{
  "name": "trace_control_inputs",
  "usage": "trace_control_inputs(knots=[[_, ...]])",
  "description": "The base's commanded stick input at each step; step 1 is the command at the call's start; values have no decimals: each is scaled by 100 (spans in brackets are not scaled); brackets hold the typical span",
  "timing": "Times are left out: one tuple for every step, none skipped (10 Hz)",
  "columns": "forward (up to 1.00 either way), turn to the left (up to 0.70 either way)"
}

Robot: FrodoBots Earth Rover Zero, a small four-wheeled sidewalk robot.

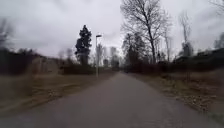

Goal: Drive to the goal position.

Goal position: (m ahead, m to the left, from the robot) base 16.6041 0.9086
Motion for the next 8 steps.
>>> trace_control_inputs(knots=[[70, 0], [70, 0], [70, -1], [70, -1], [70, 0], [70, 0], [70, 0], [70, 0]])
